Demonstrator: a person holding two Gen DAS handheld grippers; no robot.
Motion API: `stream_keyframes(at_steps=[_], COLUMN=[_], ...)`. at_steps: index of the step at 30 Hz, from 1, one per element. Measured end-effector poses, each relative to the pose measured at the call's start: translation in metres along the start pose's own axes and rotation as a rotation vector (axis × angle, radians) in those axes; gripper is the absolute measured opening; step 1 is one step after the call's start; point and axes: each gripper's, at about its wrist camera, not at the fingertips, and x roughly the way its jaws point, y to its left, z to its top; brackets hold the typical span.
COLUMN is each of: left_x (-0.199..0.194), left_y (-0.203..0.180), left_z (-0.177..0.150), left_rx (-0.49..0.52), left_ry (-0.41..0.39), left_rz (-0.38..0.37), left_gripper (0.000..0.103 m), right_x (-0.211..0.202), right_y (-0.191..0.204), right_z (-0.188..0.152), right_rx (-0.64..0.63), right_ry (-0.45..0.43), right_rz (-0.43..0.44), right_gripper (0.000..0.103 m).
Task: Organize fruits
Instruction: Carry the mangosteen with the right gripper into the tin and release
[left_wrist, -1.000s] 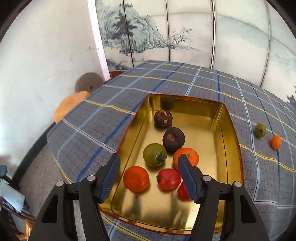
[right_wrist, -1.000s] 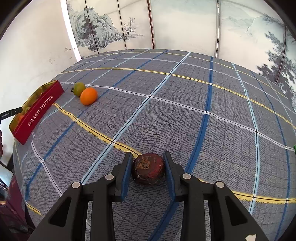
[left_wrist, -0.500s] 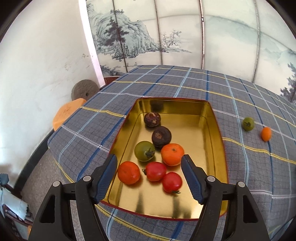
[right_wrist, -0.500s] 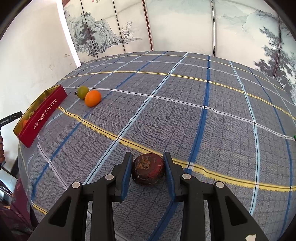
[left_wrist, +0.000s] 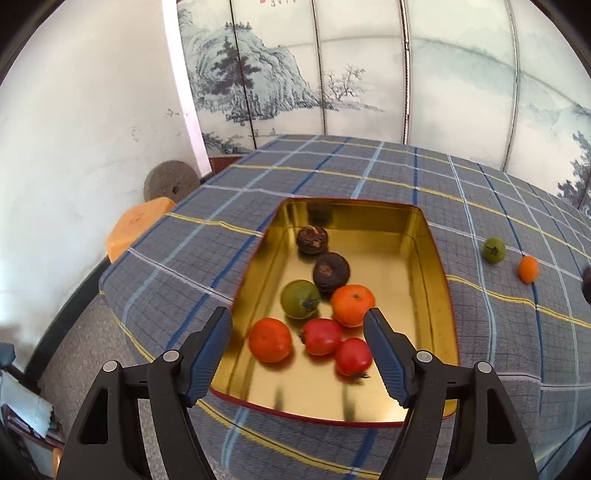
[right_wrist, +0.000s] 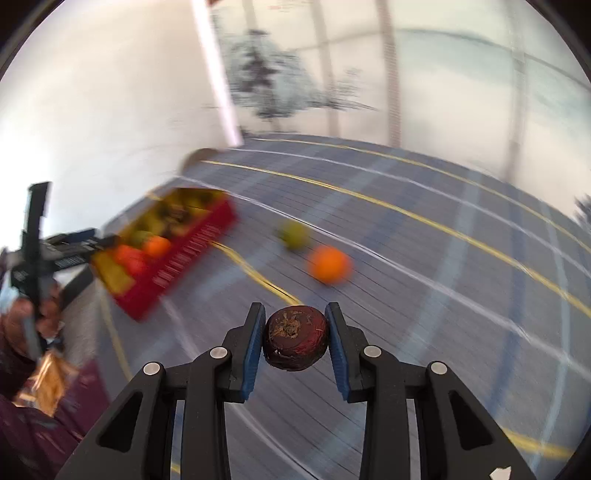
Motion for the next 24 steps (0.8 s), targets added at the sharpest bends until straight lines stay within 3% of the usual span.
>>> stream_keyframes(at_steps=[4,9,15,24], left_x=[-0.006,-0.011,-0.005,0.007], left_y=[0.007,0.013,0.020,0.025], left_z=[-0.001,-0.002,-0.005,-0.011], left_rx=[0.025,0.061,0.083,0.101], left_ry=[-0.034,-0.065,-0.054,-0.028], left_rz=[0.009,0.043,0.043,0.048], left_gripper=[0.077,0.080,0.082,0.083], right_x=[0.045,0.106,0.160,0.197], right_y=[0.045,0.076,0.097,0.096], right_z=[0.041,0.075,0.097,0.108], right_rx=[-0.070,-0.110,-0.132,-0.098], right_ry=[0.010,0.058,0.118,0.157], right_rz=[0.127,0.193,0.193,0.162], right_gripper=[0.031,0.031,0.031,0.032])
